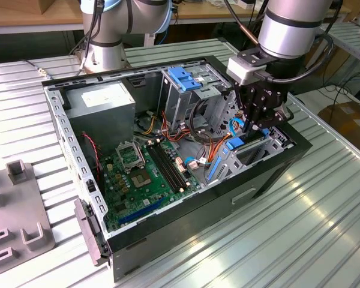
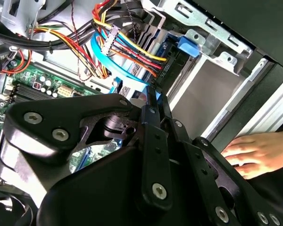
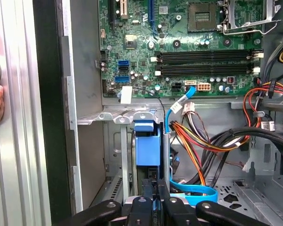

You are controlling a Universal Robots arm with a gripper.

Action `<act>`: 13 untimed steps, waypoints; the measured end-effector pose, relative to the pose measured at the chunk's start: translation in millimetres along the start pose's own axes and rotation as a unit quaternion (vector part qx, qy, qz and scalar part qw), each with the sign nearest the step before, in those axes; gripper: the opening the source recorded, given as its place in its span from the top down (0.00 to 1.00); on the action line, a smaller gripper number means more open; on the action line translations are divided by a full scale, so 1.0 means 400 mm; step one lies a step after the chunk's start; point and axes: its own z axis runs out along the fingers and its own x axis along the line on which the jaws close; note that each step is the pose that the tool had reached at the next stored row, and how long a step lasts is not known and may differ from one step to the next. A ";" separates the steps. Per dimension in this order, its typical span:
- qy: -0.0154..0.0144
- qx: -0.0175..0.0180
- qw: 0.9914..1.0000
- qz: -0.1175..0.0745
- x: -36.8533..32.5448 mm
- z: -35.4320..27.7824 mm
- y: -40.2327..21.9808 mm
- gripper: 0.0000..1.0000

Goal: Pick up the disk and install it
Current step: 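Insert the second disk wire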

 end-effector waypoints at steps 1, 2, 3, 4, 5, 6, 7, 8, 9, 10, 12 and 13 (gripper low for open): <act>0.000 0.000 1.000 0.000 0.000 0.000 0.000 0.84; 0.000 0.000 1.000 0.000 0.000 0.000 0.000 0.84; 0.000 0.000 1.000 -0.001 0.000 0.000 0.000 0.84; 0.000 0.000 1.000 -0.002 0.000 0.000 0.000 0.84; -0.001 0.000 1.000 -0.002 0.000 0.000 0.001 0.84; -0.002 0.000 1.000 -0.003 0.000 0.000 0.003 0.84; -0.002 0.000 1.000 -0.003 0.000 -0.001 0.004 0.84; -0.002 0.000 1.000 -0.003 0.000 -0.001 0.004 0.84; -0.002 0.000 1.000 -0.005 -0.002 -0.001 0.004 0.84; -0.002 0.001 1.000 -0.007 -0.003 -0.001 0.004 0.84; -0.002 0.001 1.000 -0.009 -0.003 -0.001 0.004 0.84; -0.003 0.001 1.000 -0.010 -0.003 -0.001 0.004 0.84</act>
